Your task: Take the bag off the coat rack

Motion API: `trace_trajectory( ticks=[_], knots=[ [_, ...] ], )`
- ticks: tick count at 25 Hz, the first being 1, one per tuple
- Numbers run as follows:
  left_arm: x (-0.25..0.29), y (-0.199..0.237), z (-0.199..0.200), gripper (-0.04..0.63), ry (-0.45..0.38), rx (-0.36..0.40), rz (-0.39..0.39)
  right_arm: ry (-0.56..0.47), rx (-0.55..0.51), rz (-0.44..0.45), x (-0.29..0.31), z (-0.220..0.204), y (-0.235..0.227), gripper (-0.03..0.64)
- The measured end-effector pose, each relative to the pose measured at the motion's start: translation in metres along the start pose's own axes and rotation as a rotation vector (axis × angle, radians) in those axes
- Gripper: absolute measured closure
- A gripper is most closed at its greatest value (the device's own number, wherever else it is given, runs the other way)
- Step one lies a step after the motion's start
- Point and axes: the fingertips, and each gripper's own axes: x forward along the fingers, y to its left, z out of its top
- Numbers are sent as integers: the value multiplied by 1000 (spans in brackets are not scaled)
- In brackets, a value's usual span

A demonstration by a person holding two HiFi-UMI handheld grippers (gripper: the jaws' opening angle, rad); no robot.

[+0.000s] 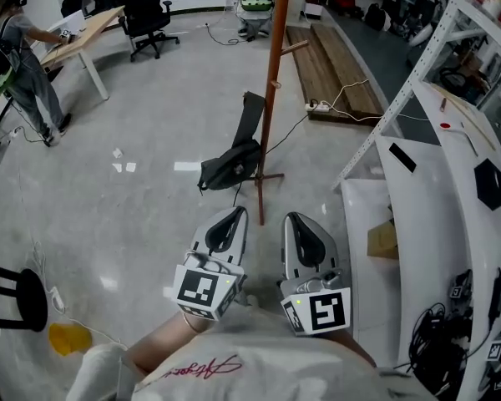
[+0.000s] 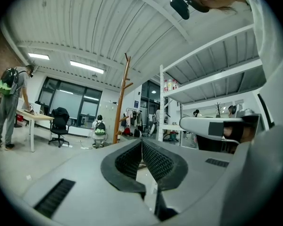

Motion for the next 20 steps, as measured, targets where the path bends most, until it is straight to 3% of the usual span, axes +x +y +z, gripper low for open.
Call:
trace_trajectory(
  ticks=[10,20],
  knots=[
    [16,-13,-3,577,4,13,-26,33,-15,-5,5,-9,-14,597],
    [64,26,-12,577,12,5,-14,54,-17,18,62,-24,-31,597]
  ],
)
